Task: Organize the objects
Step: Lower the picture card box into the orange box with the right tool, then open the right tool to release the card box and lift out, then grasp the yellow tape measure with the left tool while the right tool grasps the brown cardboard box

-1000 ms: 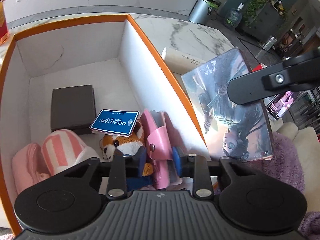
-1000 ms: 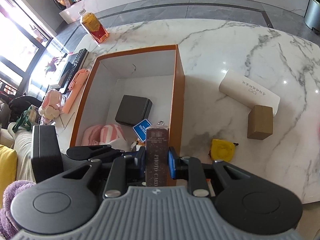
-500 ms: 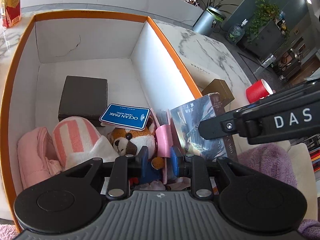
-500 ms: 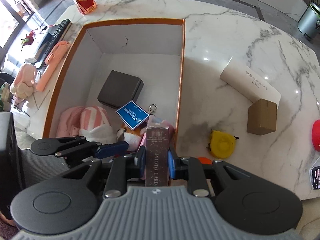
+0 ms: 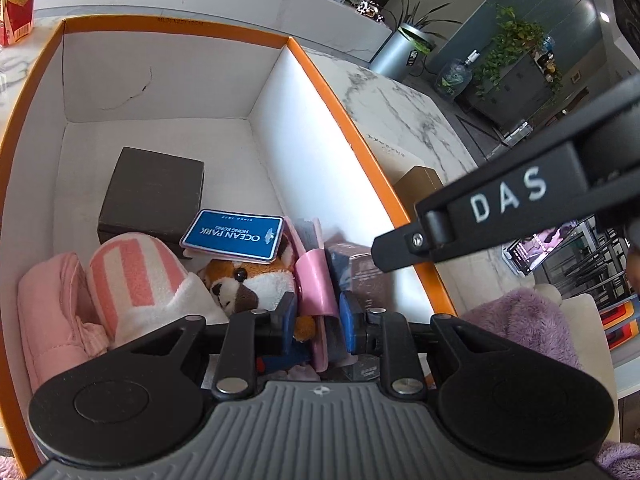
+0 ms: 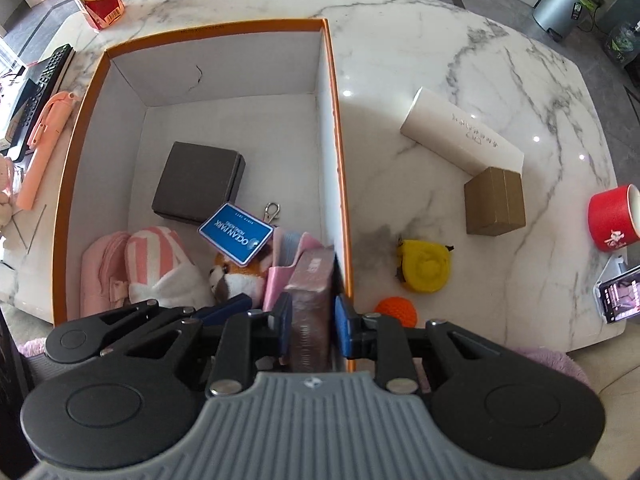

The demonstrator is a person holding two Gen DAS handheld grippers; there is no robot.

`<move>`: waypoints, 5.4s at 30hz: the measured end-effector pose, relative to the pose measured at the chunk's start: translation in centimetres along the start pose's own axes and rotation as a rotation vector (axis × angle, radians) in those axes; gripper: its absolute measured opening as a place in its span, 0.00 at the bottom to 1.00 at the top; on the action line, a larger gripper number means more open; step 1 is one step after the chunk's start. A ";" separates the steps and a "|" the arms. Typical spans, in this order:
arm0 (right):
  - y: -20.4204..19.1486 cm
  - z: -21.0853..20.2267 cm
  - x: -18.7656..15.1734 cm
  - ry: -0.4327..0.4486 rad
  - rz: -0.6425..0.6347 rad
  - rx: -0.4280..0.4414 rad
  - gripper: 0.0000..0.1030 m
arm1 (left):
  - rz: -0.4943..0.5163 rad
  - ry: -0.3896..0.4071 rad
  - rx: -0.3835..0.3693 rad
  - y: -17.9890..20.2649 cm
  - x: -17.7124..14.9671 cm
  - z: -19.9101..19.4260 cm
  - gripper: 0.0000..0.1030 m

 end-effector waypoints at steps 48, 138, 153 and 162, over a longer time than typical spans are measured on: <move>-4.1 7.3 2.1 -0.046 -0.636 0.253 0.03 | 0.173 0.027 0.189 -5.1 6.6 -3.8 0.20; 21.4 8.1 0.9 0.444 0.215 0.235 0.59 | 0.143 -0.225 0.345 10.7 0.4 14.6 0.73; 20.8 11.6 2.8 0.411 0.195 0.235 0.50 | 0.048 -0.253 0.382 8.8 -0.6 16.2 0.61; 20.4 10.4 1.4 0.411 0.169 0.197 0.49 | 0.067 -0.211 0.344 9.7 -0.3 15.6 0.59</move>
Point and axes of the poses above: each gripper's, at about its wrist camera, not at the fingertips, and z roughly the way its jaws point, y to its right, x to its top, the point moved 10 cm from there along z, roughly the way its jaws point, and after that the axes turned 9 degrees about y, right-handed, at the moved point
